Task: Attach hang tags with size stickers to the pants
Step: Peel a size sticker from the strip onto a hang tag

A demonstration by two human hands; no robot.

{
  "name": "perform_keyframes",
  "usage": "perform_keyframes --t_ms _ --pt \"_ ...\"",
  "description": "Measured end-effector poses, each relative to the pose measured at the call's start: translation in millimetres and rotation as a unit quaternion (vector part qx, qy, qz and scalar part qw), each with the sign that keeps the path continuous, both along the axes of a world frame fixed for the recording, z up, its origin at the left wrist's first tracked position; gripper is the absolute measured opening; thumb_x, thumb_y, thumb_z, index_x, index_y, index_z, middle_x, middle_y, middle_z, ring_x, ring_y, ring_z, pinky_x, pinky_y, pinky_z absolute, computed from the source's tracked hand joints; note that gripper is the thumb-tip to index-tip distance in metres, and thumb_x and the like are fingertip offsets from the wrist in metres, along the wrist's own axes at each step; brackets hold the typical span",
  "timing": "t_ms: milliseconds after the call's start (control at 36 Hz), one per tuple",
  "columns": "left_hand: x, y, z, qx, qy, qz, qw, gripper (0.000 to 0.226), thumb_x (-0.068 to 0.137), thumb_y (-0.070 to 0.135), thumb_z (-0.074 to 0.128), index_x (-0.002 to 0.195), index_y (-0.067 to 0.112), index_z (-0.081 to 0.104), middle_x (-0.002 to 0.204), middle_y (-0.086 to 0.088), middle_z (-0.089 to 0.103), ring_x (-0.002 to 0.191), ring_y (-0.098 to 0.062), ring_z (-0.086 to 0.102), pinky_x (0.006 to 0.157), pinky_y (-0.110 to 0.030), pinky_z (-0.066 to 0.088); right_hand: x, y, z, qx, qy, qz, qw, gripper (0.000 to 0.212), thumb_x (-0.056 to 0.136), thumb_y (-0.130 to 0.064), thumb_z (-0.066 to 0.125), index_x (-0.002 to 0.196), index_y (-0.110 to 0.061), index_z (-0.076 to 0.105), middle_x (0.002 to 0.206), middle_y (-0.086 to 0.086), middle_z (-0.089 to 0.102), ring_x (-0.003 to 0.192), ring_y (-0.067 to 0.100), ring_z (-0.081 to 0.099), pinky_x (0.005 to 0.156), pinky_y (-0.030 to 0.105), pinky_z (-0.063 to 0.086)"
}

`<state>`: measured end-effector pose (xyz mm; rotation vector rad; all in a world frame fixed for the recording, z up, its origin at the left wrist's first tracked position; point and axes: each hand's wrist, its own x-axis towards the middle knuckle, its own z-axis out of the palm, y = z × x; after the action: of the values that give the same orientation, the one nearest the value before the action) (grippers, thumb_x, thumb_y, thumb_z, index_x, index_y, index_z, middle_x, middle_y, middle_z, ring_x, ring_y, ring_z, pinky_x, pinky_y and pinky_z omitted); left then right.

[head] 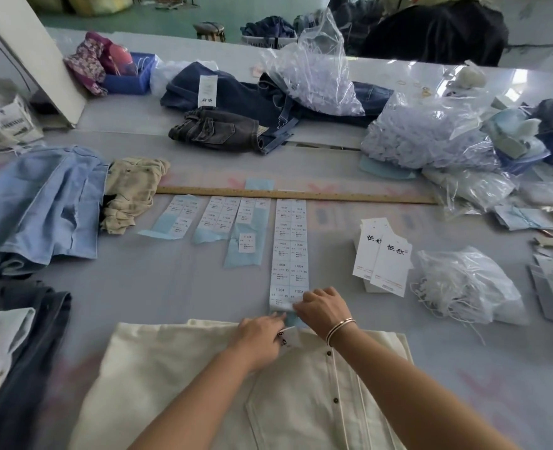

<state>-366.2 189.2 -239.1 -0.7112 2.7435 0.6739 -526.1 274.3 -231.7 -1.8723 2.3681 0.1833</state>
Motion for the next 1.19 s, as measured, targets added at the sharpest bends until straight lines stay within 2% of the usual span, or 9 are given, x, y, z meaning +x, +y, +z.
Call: perform_keyframes --t_ms 194,361,417,500,556,750,861,1028,1194 --pt "-0.8 2.1 7.5 -0.012 0.003 -0.009 1.000 0.040 0.094 0.029 0.042 0.134 0.026 0.044 0.132 0.000 0.056 0.120 -0.025 0.051 0.093 -0.035 0.039 1.2 -11.6 3.8 -0.031 -0.132 -0.174 0.975 0.028 0.093 -0.034 0.045 0.094 -0.027 0.073 0.102 -0.005 0.062 0.101 0.020 0.054 0.081 0.031 0.030" --pt "1.7 3.0 9.1 -0.021 -0.020 -0.023 0.999 0.053 0.094 0.026 0.042 0.146 0.023 0.032 0.148 0.001 0.042 0.129 -0.025 0.044 0.103 -0.035 0.033 -6.2 -20.9 7.8 -0.061 -0.267 -0.342 0.899 0.021 0.085 -0.028 0.056 0.087 -0.016 0.073 0.096 0.006 0.070 0.095 0.029 0.061 0.082 0.031 0.047" --pt "2.0 3.4 10.4 -0.021 -0.021 -0.025 0.999 0.055 0.094 0.026 0.042 0.148 0.022 0.029 0.151 0.001 0.037 0.131 -0.025 0.042 0.105 -0.035 0.031 -10.8 -18.3 10.2 -0.055 -0.246 -0.310 0.917 0.021 0.087 -0.029 0.054 0.089 -0.018 0.072 0.100 0.004 0.069 0.098 0.027 0.061 0.083 0.032 0.047" --pt "1.6 3.8 12.2 -0.016 -0.016 -0.023 0.999 0.054 0.093 0.025 0.041 0.146 0.024 0.032 0.148 0.000 0.042 0.129 -0.025 0.044 0.103 -0.034 0.032 -10.7 -11.5 12.3 -0.009 -0.204 -0.170 0.964 0.023 0.088 -0.039 0.056 0.103 -0.027 0.070 0.120 -0.007 0.060 0.115 0.020 0.051 0.093 0.033 0.039" --pt "1.5 4.1 12.6 -0.015 -0.015 -0.022 1.000 0.053 0.093 0.025 0.041 0.146 0.025 0.033 0.145 -0.001 0.045 0.128 -0.024 0.044 0.104 -0.034 0.031 -7.4 -8.4 11.2 0.027 -0.185 -0.107 0.977 0.029 0.086 -0.044 0.059 0.112 -0.031 0.067 0.129 -0.010 0.055 0.121 0.017 0.046 0.097 0.033 0.035" --pt "1.9 4.7 15.2 -0.008 -0.021 -0.021 1.000 0.052 0.093 0.025 0.041 0.145 0.022 0.034 0.146 -0.003 0.045 0.131 -0.022 0.043 0.107 -0.036 0.028 -1.0 -9.2 6.9 0.000 -0.103 -0.070 0.992 0.026 0.094 -0.037 0.046 0.112 -0.028 0.064 0.126 -0.010 0.058 0.112 0.015 0.056 0.089 0.028 0.035" --pt "1.6 4.2 15.8 -0.005 -0.024 -0.022 0.999 0.052 0.094 0.028 0.041 0.145 0.024 0.033 0.144 -0.003 0.046 0.130 -0.022 0.044 0.108 -0.037 0.028 -4.1 -9.7 7.1 0.024 -0.069 -0.034 0.997 0.028 0.093 -0.041 0.048 0.116 -0.030 0.061 0.126 -0.009 0.057 0.111 0.016 0.057 0.090 0.031 0.033" --pt "0.7 3.2 16.9 0.004 -0.026 -0.027 0.999 0.054 0.093 0.031 0.043 0.146 0.027 0.031 0.144 -0.002 0.046 0.130 -0.023 0.044 0.109 -0.039 0.027 -1.7 -12.0 5.9 -0.001 -0.045 -0.052 0.998 0.028 0.095 -0.036 0.041 0.101 -0.027 0.066 0.110 -0.007 0.062 0.100 0.016 0.060 0.084 0.031 0.032" --pt "1.4 1.9 16.1 -0.002 -0.035 -0.041 0.999 0.056 0.093 0.026 0.042 0.147 0.026 0.029 0.149 0.000 0.040 0.131 -0.024 0.043 0.110 -0.038 0.026 0.7 -23.5 10.0 -0.005 -0.126 -0.175 0.976 0.028 0.089 -0.025 0.045 0.098 -0.025 0.071 0.112 -0.006 0.062 0.103 0.018 0.056 0.086 0.031 0.030"
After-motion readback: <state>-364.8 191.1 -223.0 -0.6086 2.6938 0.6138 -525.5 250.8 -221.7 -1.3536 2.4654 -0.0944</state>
